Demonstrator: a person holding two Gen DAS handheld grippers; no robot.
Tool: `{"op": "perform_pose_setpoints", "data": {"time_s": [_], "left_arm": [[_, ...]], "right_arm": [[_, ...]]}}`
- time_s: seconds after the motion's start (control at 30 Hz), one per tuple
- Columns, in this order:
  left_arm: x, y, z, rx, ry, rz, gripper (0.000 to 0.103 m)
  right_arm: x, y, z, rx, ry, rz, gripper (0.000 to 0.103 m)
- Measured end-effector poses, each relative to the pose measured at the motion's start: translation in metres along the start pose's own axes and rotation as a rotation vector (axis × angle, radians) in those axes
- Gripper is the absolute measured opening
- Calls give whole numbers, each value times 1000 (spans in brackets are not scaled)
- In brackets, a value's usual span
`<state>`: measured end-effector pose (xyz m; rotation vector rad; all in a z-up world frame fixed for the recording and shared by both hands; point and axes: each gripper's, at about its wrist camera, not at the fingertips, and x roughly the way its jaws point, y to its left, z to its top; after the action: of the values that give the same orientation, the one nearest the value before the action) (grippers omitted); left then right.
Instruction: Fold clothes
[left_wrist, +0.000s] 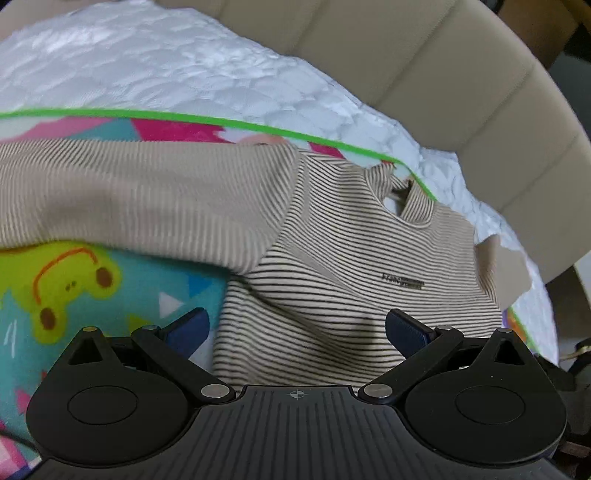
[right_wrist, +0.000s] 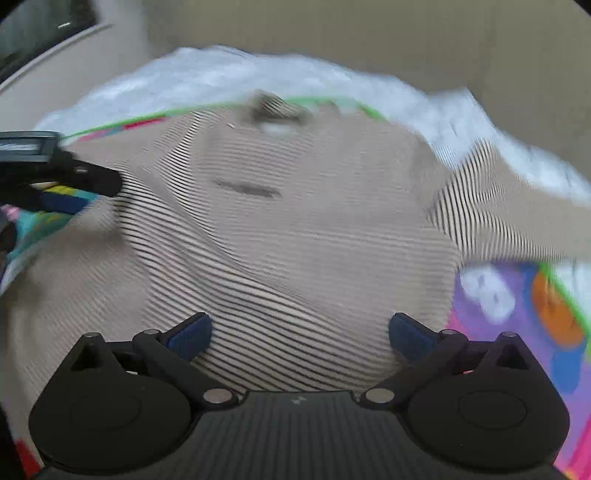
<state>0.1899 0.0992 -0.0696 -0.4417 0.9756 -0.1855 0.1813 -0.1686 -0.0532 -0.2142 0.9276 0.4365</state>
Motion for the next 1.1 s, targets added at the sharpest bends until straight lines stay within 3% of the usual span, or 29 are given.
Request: {"op": "perform_pose_setpoints", "data": {"time_s": [0.13,0.2,0.33,0.53,0.57,0.63,0.7,0.77,0.87,1.0,1.07,1.1], "left_arm": [[-2,20,6,-67,-21,-6,103],[0,26,9,-89,-28,-7,103],[-1,30,11,-82,-43,-10,103],[1,34,12,-66,-61,-8,103],[1,35,12,-64,-64,-8,103],[2,36,12,-59,-70,-8,103],[2,37,12,-55,-75,-9,103],[3,38,12,-51,-81,-9,103],[5,35,13,-13,-82,9,103],[7,31,12,56,-93,41,103],[7,31,12,77,-101,55,103],[7,30,12,83,-105,60,103]], "right_arm": [[-27,13,26,-135,-175,-46,103],[-17,16,49,-150,-192,-33,102],[4,22,95,-179,-228,-8,82],[64,37,134,-177,-179,57,66],[77,41,136,-183,-145,59,62],[103,48,139,-196,-77,63,23],[108,51,144,-202,-80,82,16],[101,59,161,-270,-173,12,9],[112,52,190,-210,-173,20,9],[139,52,185,-258,-109,-4,15],[123,41,178,-219,-157,7,40],[110,33,173,-187,-194,1,63]]}}
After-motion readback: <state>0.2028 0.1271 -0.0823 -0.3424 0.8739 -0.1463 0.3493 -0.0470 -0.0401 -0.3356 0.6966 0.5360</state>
